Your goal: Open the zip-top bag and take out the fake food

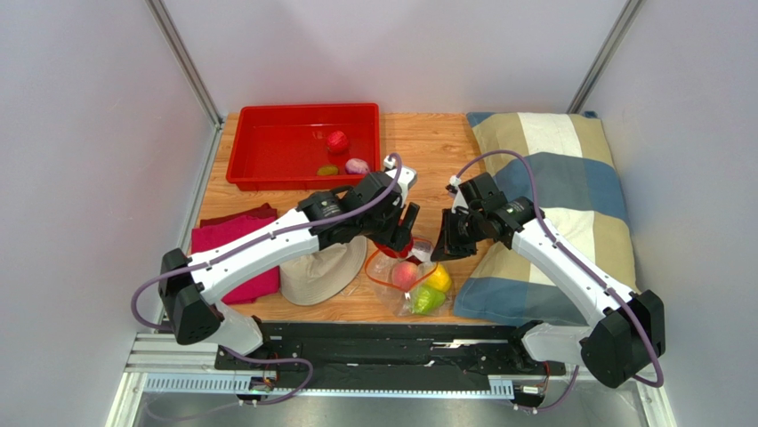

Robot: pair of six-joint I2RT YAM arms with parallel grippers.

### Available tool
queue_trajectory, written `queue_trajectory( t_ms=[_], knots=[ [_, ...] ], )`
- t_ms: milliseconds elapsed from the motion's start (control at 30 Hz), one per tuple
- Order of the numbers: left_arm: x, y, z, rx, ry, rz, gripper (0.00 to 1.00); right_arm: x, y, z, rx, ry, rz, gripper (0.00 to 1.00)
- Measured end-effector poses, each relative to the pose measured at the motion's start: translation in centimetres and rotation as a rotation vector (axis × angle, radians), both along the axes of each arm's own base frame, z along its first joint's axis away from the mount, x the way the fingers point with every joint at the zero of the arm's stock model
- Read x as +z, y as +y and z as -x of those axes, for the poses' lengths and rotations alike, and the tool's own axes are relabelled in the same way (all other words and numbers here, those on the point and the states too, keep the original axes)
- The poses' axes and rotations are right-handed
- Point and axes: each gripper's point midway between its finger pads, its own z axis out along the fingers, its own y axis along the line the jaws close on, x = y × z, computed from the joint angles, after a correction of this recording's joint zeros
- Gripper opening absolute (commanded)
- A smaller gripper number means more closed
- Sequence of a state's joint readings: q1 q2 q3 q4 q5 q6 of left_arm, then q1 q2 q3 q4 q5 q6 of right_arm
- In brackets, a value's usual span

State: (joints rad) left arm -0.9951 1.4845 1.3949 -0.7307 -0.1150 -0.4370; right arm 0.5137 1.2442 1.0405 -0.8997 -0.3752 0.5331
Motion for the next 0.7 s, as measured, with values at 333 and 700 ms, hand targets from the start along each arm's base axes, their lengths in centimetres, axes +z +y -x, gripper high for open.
queue_trajectory(
  t_ms=[333,700],
  knots=[
    [4.2,7.9,-12.8,0.422,-0.057,0.244,0.0,0.5,0.1,-0.2,0.012,-0.017,-0.002,0.0],
    [-1.8,17.6,-27.6,0.833,0.087,0.458,0.17,1.9,0.5,-1.3,0.063,-0.078,-0.006,0.0]
  ],
)
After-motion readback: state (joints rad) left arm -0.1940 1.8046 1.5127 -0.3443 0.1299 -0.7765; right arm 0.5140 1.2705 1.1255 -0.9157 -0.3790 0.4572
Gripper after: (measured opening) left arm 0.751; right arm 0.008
